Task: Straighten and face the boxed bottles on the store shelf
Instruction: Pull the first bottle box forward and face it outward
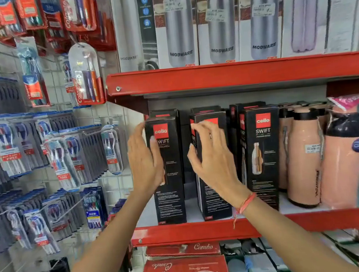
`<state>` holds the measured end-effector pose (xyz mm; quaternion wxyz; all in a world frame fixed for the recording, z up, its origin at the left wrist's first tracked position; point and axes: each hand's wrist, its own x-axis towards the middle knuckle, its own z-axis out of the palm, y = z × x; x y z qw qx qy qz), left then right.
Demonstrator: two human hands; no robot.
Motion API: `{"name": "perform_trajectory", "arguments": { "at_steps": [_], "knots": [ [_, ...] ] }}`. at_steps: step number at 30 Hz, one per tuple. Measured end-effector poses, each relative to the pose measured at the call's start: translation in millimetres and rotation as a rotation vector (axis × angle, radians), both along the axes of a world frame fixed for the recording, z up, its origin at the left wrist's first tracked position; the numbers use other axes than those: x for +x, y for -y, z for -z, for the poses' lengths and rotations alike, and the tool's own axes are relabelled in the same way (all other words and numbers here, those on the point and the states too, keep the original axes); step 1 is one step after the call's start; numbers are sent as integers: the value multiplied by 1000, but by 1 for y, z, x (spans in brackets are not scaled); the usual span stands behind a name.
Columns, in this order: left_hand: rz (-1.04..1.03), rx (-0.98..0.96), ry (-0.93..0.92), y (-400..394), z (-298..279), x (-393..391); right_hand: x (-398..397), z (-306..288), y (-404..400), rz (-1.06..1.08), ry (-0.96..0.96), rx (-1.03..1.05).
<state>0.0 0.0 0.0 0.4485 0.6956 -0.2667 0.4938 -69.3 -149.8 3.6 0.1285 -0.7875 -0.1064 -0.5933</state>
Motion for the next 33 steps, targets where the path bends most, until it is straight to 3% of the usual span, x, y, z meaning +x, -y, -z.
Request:
{"name": "perform_trajectory", "arguments": {
  "at_steps": [4, 8, 13, 18, 23, 26, 33],
  "knots": [
    [140, -196, -367, -2, 31, 36, 31, 41, -23, -51, -193, 117],
    [410, -281, -749, -1, 59, 62, 59, 91, -46, -56, -425, 210],
    [581, -230, -995, -8, 79, 76, 72, 121, -64, -7, -552, 279],
    [601, -128, -959, -25, 64, 73, 74, 95, -58, -92, -553, 257],
    [643, -42, -822, -48, 42, 39, 51, 60, -34, -376, -618, 193],
    [678, -5, -740, -61, 36, 17, 34, 46, -20, -525, -751, 163],
    [603, 39, -574, -57, 37, 3, 48, 28, -13, -557, -878, 190]
  ]
}}
